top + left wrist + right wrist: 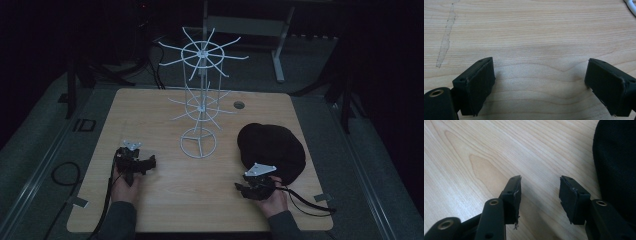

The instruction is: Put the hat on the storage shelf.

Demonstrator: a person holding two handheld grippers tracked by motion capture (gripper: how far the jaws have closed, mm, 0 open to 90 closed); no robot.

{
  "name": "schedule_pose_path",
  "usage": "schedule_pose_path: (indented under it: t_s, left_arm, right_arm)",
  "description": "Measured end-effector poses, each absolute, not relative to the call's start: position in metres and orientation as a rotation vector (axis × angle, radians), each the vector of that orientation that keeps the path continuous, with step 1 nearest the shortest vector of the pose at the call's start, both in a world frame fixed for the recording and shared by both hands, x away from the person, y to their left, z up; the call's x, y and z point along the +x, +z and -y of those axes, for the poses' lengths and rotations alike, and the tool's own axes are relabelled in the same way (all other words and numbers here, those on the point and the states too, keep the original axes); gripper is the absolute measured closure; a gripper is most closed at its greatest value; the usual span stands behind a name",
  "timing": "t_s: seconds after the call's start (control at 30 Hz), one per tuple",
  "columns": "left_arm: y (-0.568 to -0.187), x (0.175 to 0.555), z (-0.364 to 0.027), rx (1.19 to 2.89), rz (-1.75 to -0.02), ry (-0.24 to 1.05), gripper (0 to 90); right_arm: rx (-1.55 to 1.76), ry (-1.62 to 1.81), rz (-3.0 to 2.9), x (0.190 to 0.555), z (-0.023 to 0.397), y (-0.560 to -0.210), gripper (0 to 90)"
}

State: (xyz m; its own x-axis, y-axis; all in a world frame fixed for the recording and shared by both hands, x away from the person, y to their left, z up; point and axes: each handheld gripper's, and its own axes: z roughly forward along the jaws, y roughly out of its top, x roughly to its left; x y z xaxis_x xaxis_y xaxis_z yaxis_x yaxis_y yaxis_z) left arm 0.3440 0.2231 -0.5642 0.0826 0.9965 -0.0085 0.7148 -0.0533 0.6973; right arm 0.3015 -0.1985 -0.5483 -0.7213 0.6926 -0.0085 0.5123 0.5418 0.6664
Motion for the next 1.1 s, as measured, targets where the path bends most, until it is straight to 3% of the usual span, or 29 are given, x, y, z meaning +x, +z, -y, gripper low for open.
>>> schedule_pose_path:
  t_s: [0.37,0.6,0.77,1.1]
  left_arm:
    - [-0.564,0.344,-0.223,1.827,-1.685,0.675,10.1]
    - [-0.564,0.344,-0.223,1.826,-1.686,0.674,10.1]
    - [-0.564,0.344,-0.223,1.827,-1.686,0.676,10.1]
    - [-0.564,0.344,-0.223,1.827,-1.685,0.674,10.2]
  right_arm:
    - [0.963,0.901,-2.495,0.298,0.202,-0.522,53.1]
    - [0.985,0.904,-2.384,0.307,0.22,-0.494,47.9]
    - [1.022,0.836,-2.356,0.319,0.227,-0.494,42.2]
    - [1.033,0.769,-2.404,0.331,0.224,-0.512,38.9]
